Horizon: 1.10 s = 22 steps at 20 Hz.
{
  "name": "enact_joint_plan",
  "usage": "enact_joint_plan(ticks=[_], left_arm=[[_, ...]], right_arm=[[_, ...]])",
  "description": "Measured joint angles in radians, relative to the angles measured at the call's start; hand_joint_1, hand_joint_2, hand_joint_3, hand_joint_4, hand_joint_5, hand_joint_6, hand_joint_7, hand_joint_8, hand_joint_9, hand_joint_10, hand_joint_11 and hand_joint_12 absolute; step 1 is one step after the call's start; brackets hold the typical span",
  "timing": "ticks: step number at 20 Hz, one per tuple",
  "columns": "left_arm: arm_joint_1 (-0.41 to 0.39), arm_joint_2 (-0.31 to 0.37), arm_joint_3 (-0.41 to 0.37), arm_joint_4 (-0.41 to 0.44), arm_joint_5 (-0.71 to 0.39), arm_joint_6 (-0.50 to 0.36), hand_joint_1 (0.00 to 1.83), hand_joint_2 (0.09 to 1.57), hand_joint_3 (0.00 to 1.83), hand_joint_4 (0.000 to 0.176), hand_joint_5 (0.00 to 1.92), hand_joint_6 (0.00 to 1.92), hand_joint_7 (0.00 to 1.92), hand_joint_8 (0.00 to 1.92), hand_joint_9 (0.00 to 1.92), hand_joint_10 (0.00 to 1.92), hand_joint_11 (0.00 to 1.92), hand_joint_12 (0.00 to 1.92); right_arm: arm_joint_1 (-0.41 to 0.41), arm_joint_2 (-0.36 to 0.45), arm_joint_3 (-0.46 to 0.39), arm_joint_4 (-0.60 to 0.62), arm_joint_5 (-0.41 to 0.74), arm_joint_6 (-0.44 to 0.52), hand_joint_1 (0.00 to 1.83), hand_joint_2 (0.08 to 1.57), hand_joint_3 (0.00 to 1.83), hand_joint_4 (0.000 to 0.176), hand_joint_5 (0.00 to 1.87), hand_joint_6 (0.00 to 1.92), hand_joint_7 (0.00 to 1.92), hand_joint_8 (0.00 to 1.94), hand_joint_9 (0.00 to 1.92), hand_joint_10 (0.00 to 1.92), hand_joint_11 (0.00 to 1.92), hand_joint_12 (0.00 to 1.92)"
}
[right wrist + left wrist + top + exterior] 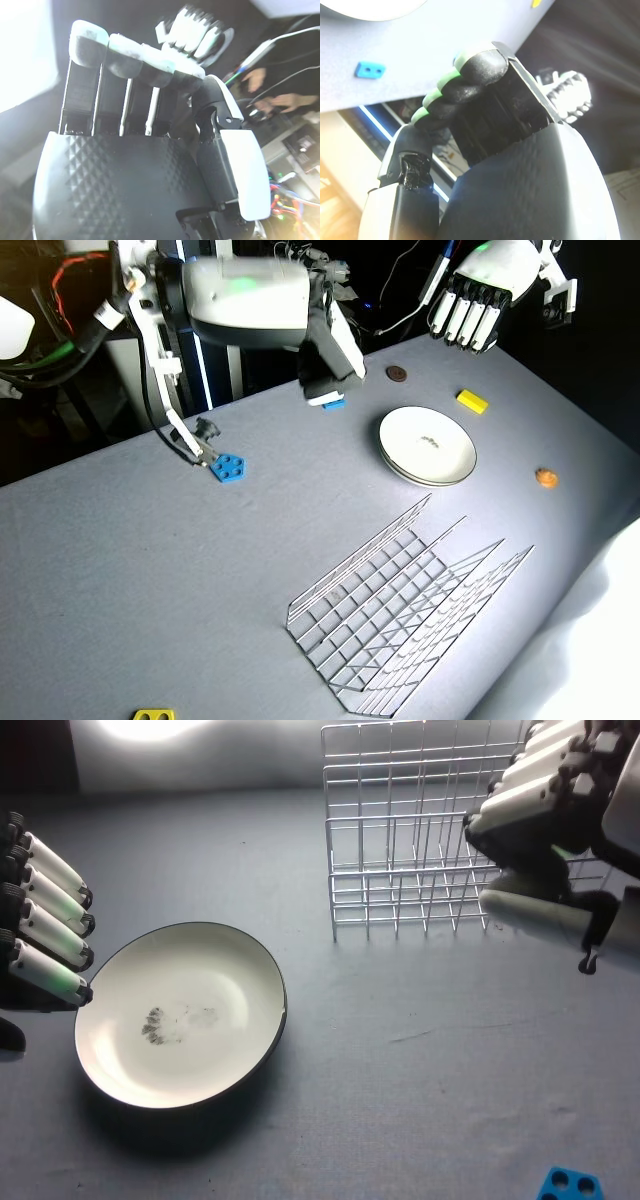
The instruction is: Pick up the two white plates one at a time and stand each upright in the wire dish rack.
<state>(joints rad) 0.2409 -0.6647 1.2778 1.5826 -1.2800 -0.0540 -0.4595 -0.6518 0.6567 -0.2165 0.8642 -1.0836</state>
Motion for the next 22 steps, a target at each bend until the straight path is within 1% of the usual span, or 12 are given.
enact_joint_plan(ticks=[1,2,3,7,8,10,11,14,17,19,20,22], left_arm=[[0.0,0.0,0.0,0.0,0.0,0.0,0.0,0.98,0.25,0.0,0.06,0.04,0.05,0.04,0.04,0.05,0.0,0.23],[0.0,0.0,0.002,0.003,0.004,-0.001,0.0,1.04,0.12,0.0,0.08,0.01,0.06,0.01,0.06,0.01,0.0,0.2],[-0.003,-0.001,0.004,0.011,0.005,-0.008,0.0,1.09,0.04,0.0,0.08,0.0,0.06,0.0,0.08,0.0,0.0,0.28],[-0.023,-0.007,0.003,0.001,0.0,-0.05,0.0,1.09,0.01,0.0,0.03,0.0,0.03,0.0,0.04,0.0,0.0,0.22],[-0.027,-0.007,-0.005,0.018,0.005,-0.056,0.0,1.09,0.0,0.0,0.04,0.0,0.03,0.0,0.05,0.0,0.0,0.25],[-0.031,-0.009,-0.01,0.053,-0.003,-0.069,0.0,1.09,0.0,0.0,0.03,0.0,0.01,0.0,0.02,0.0,0.0,0.17],[-0.031,-0.009,-0.008,0.068,-0.004,-0.069,0.0,1.08,0.0,0.0,0.03,0.0,0.02,0.0,0.01,0.0,0.0,0.18],[-0.031,-0.012,0.008,0.086,-0.005,-0.069,0.0,1.07,0.0,0.0,0.03,0.0,0.02,0.0,0.03,0.0,0.0,0.18],[-0.012,-0.012,0.012,0.092,-0.002,-0.073,0.0,1.07,0.0,0.0,0.02,0.01,0.01,0.0,0.01,0.0,0.01,0.09],[0.022,-0.013,0.018,0.091,0.003,-0.067,0.0,1.07,0.0,0.0,0.01,0.0,0.0,0.0,0.0,0.0,0.0,0.1],[0.048,-0.015,0.019,0.089,0.013,-0.054,0.0,1.08,0.0,0.0,0.04,0.0,0.02,0.0,0.03,0.0,0.0,0.18],[0.098,-0.031,0.023,0.104,0.034,-0.048,0.0,1.07,0.0,0.0,0.03,0.0,0.01,0.0,0.02,0.0,0.0,0.15]], right_arm=[[0.0,0.0,0.0,-0.002,-0.002,-0.015,0.0,1.21,0.21,0.0,0.06,0.03,0.06,0.04,0.02,0.06,0.01,0.01],[0.0,0.0,0.0,-0.005,-0.005,-0.027,0.0,1.27,0.08,0.0,0.07,0.02,0.08,0.01,0.04,0.04,0.01,0.01],[0.0,0.0,0.0,-0.005,-0.005,-0.039,0.0,1.31,0.02,0.0,0.08,0.01,0.08,0.0,0.03,0.02,0.0,0.0],[0.002,0.0,-0.001,-0.008,0.018,-0.045,0.0,1.31,0.01,0.0,0.08,0.0,0.09,0.0,0.04,0.02,0.0,0.0],[0.002,0.0,-0.001,-0.007,-0.002,-0.046,0.0,1.31,0.01,0.0,0.08,0.0,0.08,0.0,0.04,0.02,0.0,0.0],[0.001,0.0,-0.001,-0.003,-0.046,-0.045,0.0,1.31,0.01,0.0,0.09,0.01,0.1,0.01,0.06,0.03,0.01,0.0],[0.001,0.0,-0.001,0.008,-0.068,-0.036,0.0,1.29,0.0,0.0,0.12,0.02,0.12,0.01,0.09,0.03,0.04,0.02],[0.001,0.0,-0.001,0.053,-0.077,-0.02,0.0,1.29,0.0,0.0,0.09,0.0,0.09,0.0,0.05,0.01,0.0,0.01],[-0.006,0.0,-0.001,0.055,-0.073,-0.011,0.0,1.28,0.0,0.0,0.09,0.0,0.09,0.0,0.05,0.01,0.0,0.02],[-0.04,-0.005,-0.001,0.051,-0.045,-0.01,0.0,1.31,0.01,0.0,0.08,0.0,0.07,0.0,0.02,0.0,0.0,0.0],[-0.068,-0.01,-0.001,0.053,-0.015,-0.01,0.14,1.29,0.0,0.0,0.04,0.0,0.02,0.0,0.0,0.0,0.0,0.0],[-0.113,-0.02,-0.001,0.053,0.059,-0.01,0.23,1.28,0.0,0.0,0.0,0.0,0.0,0.0,0.0,0.0,0.0,0.0]])
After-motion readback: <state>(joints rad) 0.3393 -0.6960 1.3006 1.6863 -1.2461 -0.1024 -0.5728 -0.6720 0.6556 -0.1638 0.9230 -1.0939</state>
